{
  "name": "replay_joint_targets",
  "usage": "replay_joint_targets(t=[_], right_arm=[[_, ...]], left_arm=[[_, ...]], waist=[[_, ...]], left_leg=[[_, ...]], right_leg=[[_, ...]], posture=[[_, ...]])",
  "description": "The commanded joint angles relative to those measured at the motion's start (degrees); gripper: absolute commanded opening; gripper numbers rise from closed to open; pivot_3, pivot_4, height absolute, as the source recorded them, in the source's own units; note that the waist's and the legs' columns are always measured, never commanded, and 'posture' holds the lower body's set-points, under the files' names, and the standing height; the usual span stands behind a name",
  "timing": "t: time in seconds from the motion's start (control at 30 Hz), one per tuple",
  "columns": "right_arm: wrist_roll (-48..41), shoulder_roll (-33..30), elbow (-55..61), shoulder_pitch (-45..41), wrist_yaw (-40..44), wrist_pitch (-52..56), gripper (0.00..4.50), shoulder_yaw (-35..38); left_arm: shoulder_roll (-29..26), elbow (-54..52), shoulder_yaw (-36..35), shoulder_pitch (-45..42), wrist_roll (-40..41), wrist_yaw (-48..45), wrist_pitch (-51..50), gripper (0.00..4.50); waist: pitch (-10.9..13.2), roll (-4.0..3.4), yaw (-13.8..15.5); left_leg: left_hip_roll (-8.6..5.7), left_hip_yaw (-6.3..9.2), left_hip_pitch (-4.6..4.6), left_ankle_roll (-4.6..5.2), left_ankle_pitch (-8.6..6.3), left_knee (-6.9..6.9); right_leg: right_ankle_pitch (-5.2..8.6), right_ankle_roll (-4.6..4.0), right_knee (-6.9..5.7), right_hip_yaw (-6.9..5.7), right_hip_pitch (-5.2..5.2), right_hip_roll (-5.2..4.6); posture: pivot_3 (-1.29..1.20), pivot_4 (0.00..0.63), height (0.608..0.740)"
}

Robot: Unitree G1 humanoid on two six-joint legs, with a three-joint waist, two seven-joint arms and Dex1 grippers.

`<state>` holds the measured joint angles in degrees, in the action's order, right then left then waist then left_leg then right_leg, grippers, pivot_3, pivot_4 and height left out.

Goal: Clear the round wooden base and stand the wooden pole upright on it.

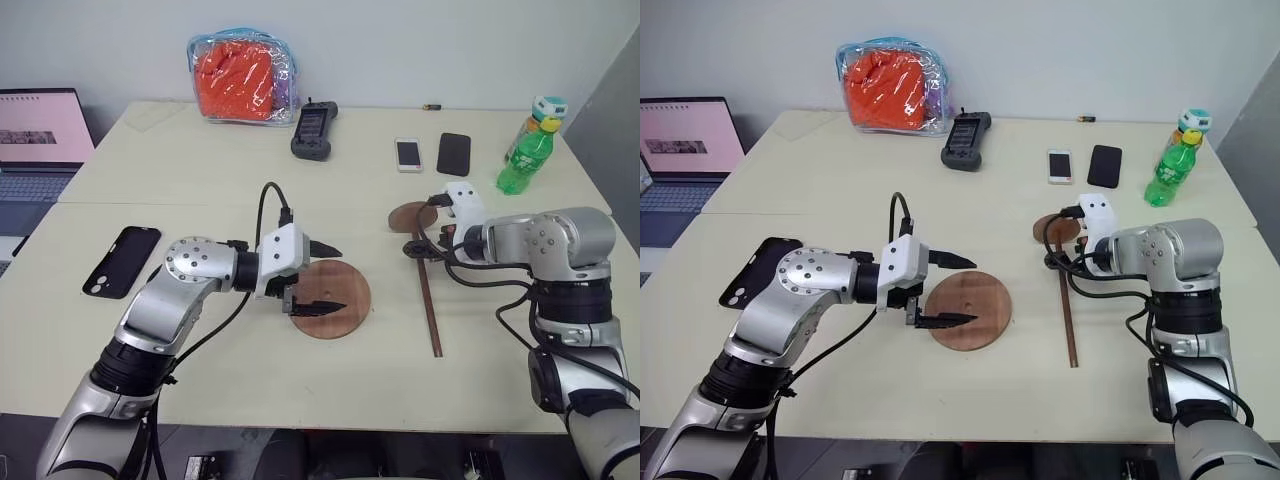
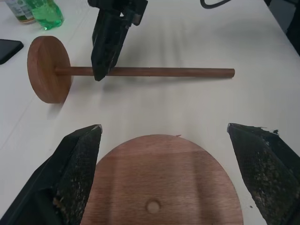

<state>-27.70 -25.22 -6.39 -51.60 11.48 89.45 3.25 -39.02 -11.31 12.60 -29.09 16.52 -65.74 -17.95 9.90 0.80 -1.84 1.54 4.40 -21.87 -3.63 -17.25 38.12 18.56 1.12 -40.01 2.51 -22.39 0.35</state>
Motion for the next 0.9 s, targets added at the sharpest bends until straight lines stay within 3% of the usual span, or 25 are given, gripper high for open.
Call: replay_joint_targets(t=[0.03,0.6,0.83,0.9], right_arm=[[0.9,-0.1,-3.5,-2.9,2.0,0.1,4.14,-0.2],[3.2,2.9,-10.7,-5.9,2.8,2.4,0.24,3.6],[2.8,5.7,-8.7,-8.5,0.1,3.1,0.24,9.9],[1.6,7.4,-1.4,-9.5,0.8,1.8,0.24,11.5]], left_arm=[[0.5,-1.4,0.0,0.7,-1.0,0.6,2.0,4.5],[0.5,0.2,-0.1,2.4,-2.4,1.1,4.9,4.5],[-1.4,1.7,-2.7,2.2,-0.8,-0.4,4.7,4.5],[-3.2,1.6,-6.2,3.1,2.0,-0.7,2.3,4.5]], waist=[[0.0,0.0,0.0],[0.0,-0.01,0.0],[0.0,-0.01,-0.1],[0.0,-0.01,-0.1]], left_leg=[[0.01,0.01,-0.01,0.01,0.0,-0.01],[0.02,0.0,-0.01,0.01,-0.01,-0.01],[0.02,-0.01,-0.02,0.01,-0.01,-0.02],[0.02,-0.05,-0.06,0.01,0.0,-0.03]], right_leg=[[0.0,0.0,0.0,-0.01,-0.01,0.01],[0.0,0.0,-0.02,0.0,-0.03,0.0],[0.0,0.0,-0.06,0.01,-0.05,0.0],[0.0,0.0,-0.11,0.0,-0.17,0.0]], posture=[[0.0,0.15,0.74],[0.0,0.15,0.74],[0.0,0.15,0.74],[0.0,0.15,0.74]])
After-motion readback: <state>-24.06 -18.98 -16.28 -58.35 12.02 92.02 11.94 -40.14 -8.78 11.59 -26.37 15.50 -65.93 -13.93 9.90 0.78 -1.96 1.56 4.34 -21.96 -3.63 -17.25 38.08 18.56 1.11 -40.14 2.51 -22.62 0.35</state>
